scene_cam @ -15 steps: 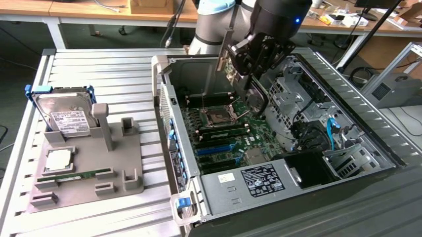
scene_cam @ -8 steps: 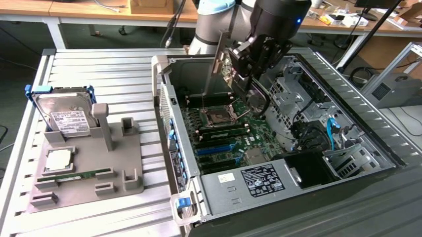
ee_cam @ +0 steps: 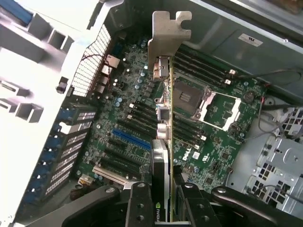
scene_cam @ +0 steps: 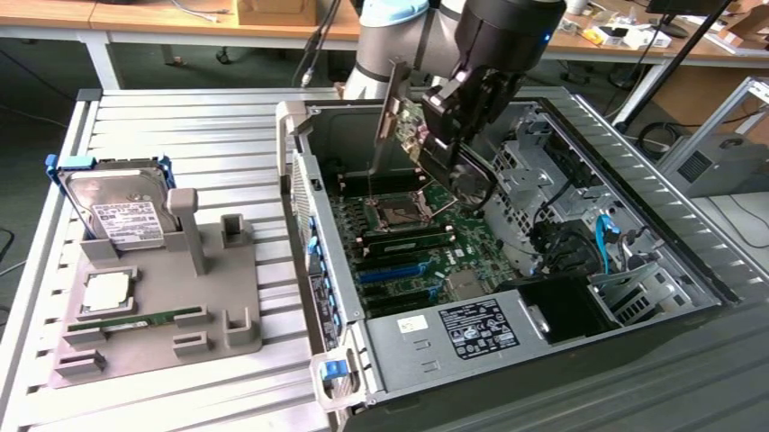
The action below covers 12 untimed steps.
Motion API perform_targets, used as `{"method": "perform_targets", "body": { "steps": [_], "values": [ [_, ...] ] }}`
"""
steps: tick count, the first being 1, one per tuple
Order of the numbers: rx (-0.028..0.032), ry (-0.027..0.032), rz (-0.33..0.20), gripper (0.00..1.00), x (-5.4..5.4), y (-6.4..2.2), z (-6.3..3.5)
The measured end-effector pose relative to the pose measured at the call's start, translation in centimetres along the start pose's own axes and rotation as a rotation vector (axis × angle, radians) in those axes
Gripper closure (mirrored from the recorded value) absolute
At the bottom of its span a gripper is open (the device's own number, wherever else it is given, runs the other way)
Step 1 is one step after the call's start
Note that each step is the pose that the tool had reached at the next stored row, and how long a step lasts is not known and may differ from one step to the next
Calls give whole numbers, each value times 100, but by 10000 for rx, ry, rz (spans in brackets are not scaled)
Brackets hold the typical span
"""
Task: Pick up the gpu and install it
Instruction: 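Insert the gpu into the slot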
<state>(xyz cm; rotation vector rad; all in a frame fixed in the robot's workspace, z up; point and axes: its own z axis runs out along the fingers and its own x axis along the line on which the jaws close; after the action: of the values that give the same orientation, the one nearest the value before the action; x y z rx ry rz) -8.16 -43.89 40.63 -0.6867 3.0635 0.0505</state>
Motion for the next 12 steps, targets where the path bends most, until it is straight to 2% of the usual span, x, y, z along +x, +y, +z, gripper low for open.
{"method": "perform_targets", "body": {
  "steps": [12],
  "values": [
    [40,85,-1933,73,-7,15,13]
  ]
}}
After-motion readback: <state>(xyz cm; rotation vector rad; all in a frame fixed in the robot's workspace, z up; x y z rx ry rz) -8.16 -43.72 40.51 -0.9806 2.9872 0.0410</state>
